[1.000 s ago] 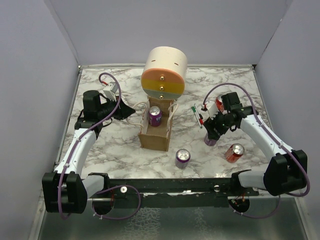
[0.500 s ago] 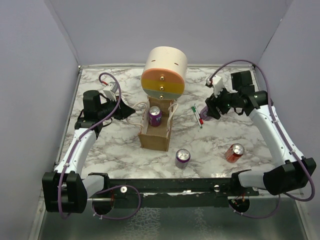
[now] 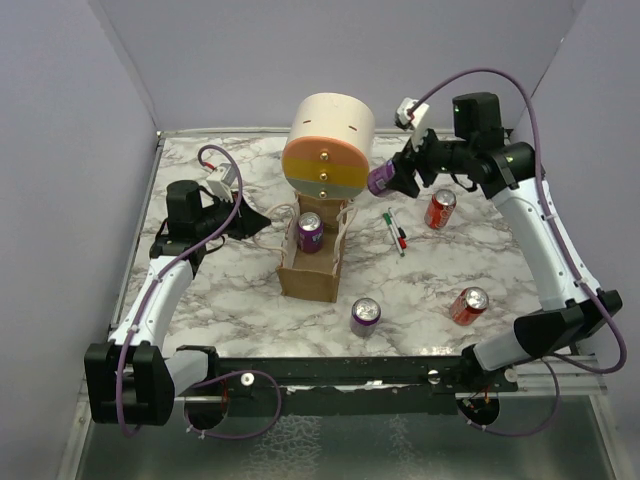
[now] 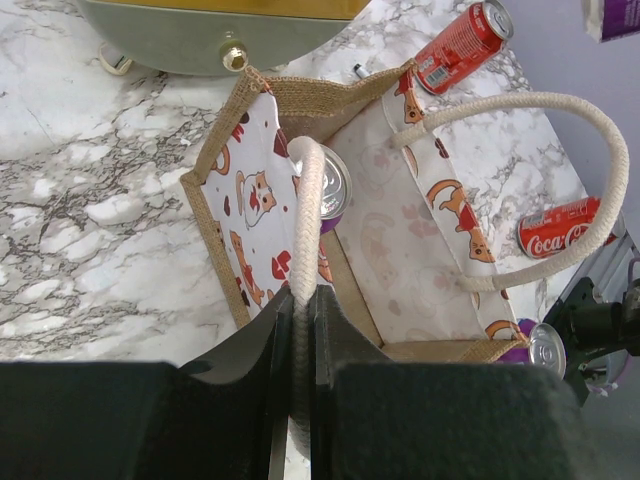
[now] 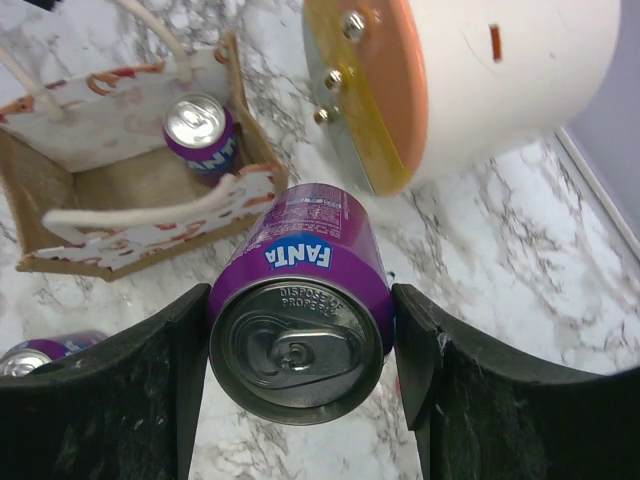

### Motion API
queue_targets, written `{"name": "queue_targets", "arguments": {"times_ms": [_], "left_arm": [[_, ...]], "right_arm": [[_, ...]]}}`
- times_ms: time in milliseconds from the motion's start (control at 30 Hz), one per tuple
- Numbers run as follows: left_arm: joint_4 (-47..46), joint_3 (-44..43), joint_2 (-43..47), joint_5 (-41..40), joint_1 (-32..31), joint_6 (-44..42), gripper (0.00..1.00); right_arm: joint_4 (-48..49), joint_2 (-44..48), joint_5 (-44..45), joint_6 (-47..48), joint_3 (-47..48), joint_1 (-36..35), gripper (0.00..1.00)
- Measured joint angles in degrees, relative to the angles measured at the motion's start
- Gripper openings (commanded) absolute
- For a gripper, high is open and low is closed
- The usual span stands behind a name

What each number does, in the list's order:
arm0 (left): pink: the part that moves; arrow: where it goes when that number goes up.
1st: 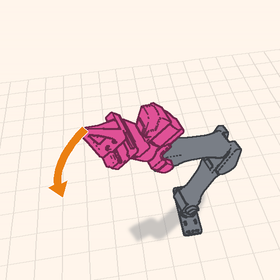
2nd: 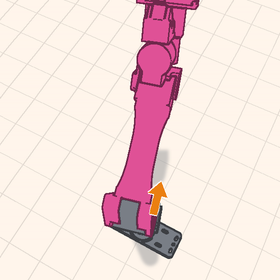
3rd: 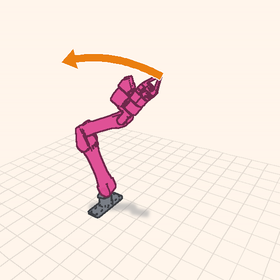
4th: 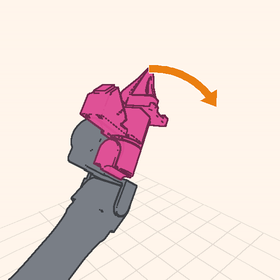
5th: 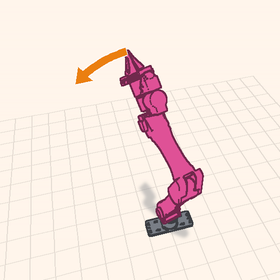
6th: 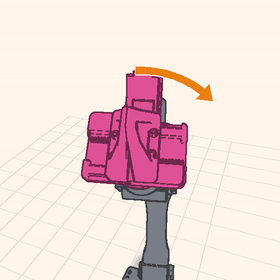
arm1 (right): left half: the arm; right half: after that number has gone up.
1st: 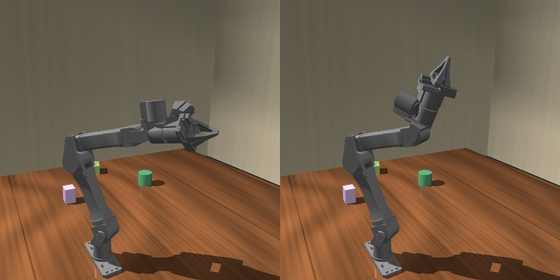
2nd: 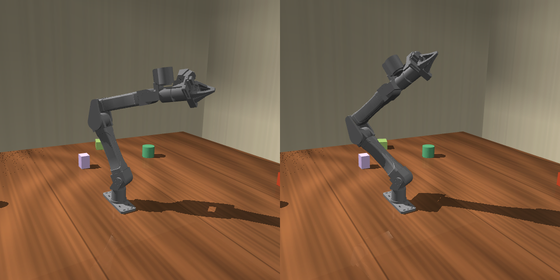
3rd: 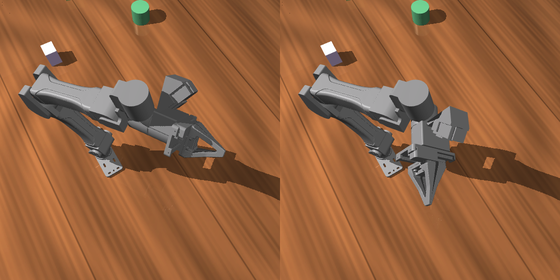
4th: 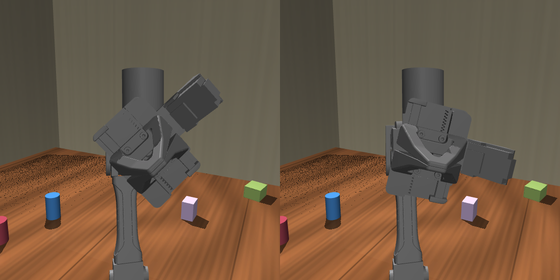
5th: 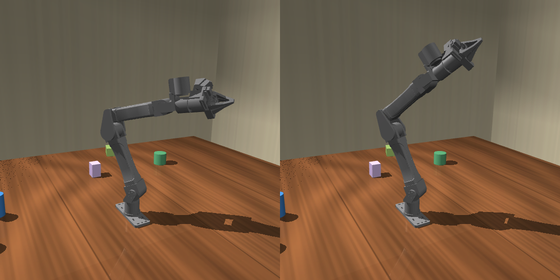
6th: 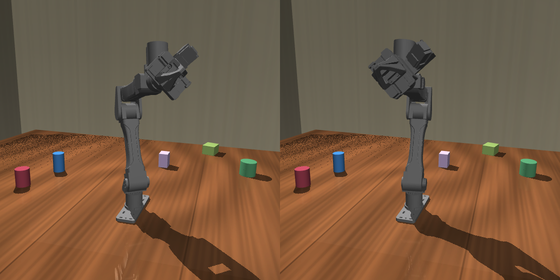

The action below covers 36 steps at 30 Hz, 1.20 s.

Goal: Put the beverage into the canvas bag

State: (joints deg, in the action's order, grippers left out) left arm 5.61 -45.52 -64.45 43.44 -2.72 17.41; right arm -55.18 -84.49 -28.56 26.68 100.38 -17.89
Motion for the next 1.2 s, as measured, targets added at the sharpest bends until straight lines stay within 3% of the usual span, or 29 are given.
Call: {"name": "queue_targets", "arguments": {"times_ms": [533,767,1200], "left_arm": [[-0.07,0.00,-0.57,-0.31,-0.39,-0.37,0.00],[-0.07,0.00,-0.57,-0.42,-0.39,-0.37,0.00],[-0.07,0.00,-0.57,-0.83,-0.39,-0.37,0.00]], "right_arm": [[0.24,-17.42,-0.76,-0.94,16.65,-19.08,0.01],[-2.99,-22.82,1.77,-0.98,17.42,-23.71,0.01],[-7.39,-23.76,6.84,-1.62,13.00,-26.34,0.01]]}}
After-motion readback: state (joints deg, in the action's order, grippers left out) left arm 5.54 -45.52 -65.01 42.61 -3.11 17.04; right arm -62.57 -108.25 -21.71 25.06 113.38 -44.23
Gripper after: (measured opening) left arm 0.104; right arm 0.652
